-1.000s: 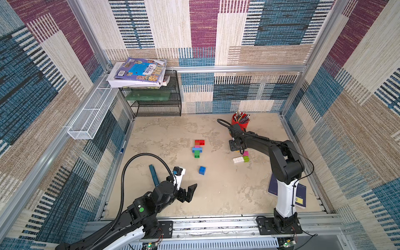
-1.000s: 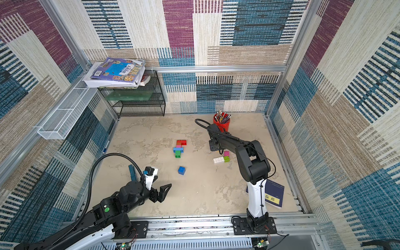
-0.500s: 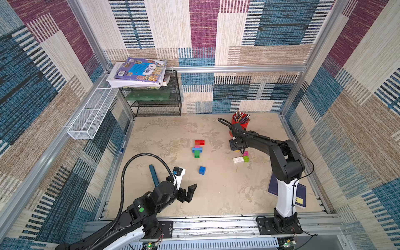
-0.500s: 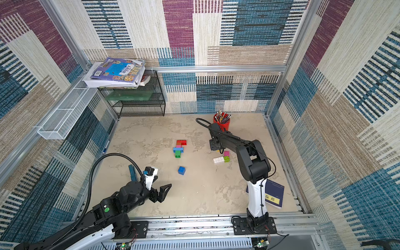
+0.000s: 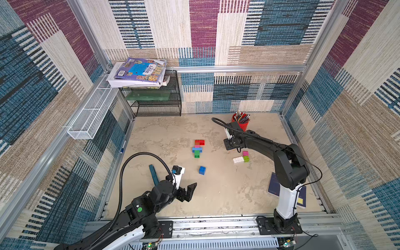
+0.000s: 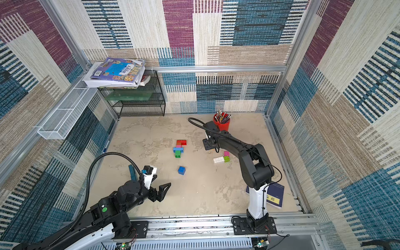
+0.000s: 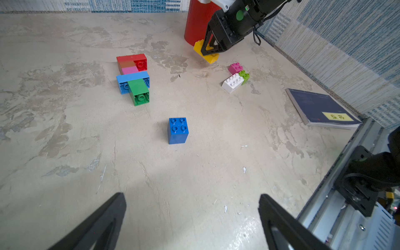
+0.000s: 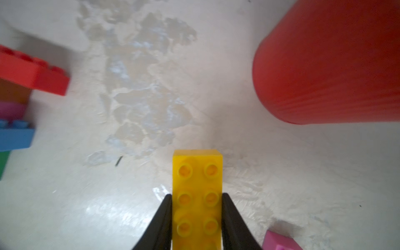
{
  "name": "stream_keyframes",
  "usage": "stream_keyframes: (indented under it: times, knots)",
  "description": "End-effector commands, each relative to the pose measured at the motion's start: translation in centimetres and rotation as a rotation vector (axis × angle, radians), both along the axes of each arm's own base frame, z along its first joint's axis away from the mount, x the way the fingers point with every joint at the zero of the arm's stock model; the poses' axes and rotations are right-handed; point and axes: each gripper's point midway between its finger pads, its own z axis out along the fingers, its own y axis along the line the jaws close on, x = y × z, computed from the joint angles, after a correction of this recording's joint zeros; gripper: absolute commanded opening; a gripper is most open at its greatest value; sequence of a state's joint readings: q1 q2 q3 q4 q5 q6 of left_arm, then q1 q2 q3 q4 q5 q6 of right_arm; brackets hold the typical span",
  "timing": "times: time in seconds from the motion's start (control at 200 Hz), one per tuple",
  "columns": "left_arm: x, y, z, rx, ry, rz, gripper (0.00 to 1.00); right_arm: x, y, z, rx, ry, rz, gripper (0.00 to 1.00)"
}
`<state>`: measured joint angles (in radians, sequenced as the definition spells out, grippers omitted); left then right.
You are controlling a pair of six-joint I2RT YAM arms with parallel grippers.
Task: Assemble the letter f with lego
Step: Pick up the lego brick from the center of the board, then assemble the lego brick with the lego brick.
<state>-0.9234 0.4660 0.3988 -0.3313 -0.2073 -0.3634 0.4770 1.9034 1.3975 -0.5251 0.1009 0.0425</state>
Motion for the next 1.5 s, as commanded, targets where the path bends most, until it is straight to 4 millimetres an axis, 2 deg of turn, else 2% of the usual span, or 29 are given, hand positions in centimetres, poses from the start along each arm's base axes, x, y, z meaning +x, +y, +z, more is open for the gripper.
stream_keyframes:
  times: [0.0, 0.235, 0.506, 0.686, 0.816, 1.002, 1.492]
  knots:
    - [0.0, 0.7, 0.4, 0.037, 0.000, 0.014, 0.99, -1.5, 2.7, 1.8, 0.037, -0.012, 0.151, 0.28]
    - [-0.2, 1.1, 0.5, 0.019, 0.009, 0.031, 0.99, -5.6, 7.4, 3.4, 0.046, -0.041, 0.441, 0.28]
    - [-0.4, 1.7, 0.0, 0.015, 0.013, 0.050, 0.99, -10.5, 12.0, 2.8, 0.030, -0.030, 0.686, 0.25]
    - [-0.5, 1.9, -0.1, 0.012, 0.011, 0.053, 0.99, -12.8, 14.0, 2.9, 0.031, -0.039, 0.800, 0.23]
    - [-0.4, 2.0, -0.3, 0.013, 0.010, 0.057, 0.99, -13.6, 14.9, 3.0, 0.031, -0.044, 0.847, 0.23]
    - [-0.4, 1.9, -0.4, 0.010, 0.008, 0.057, 0.99, -14.4, 15.6, 1.9, 0.007, -0.015, 0.889, 0.22]
    - [-0.4, 1.9, -0.5, 0.012, 0.009, 0.058, 0.99, -14.9, 16.4, 0.4, -0.005, 0.014, 0.918, 0.22]
